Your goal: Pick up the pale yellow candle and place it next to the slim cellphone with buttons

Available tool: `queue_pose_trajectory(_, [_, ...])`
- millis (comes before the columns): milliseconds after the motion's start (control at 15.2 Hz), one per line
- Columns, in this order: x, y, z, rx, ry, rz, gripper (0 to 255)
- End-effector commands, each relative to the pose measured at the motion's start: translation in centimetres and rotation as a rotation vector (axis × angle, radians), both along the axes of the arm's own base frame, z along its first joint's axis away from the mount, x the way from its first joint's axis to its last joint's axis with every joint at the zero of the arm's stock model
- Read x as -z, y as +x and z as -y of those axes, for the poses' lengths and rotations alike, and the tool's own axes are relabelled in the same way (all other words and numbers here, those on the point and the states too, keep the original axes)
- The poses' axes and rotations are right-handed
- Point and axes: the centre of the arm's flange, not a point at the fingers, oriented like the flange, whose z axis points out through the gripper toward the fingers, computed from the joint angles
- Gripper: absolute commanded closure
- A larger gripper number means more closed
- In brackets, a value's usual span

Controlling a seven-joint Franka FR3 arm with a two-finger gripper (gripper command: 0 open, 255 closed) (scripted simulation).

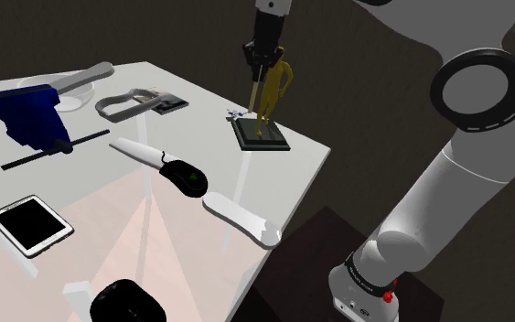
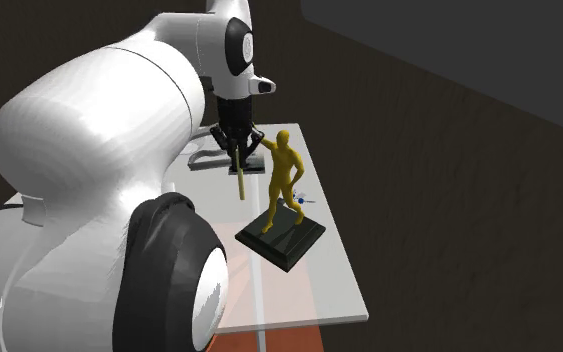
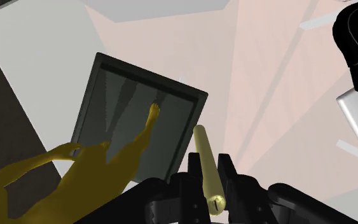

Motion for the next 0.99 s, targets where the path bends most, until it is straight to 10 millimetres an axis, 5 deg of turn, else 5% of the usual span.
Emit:
queue_pose_trajectory(0, [-1.2, -0.1, 0.0, 0.000, 0.000, 0.000, 255])
queue_pose_trajectory(924, [-8.6, -0.1, 0.0, 0.000, 0.000, 0.000, 255])
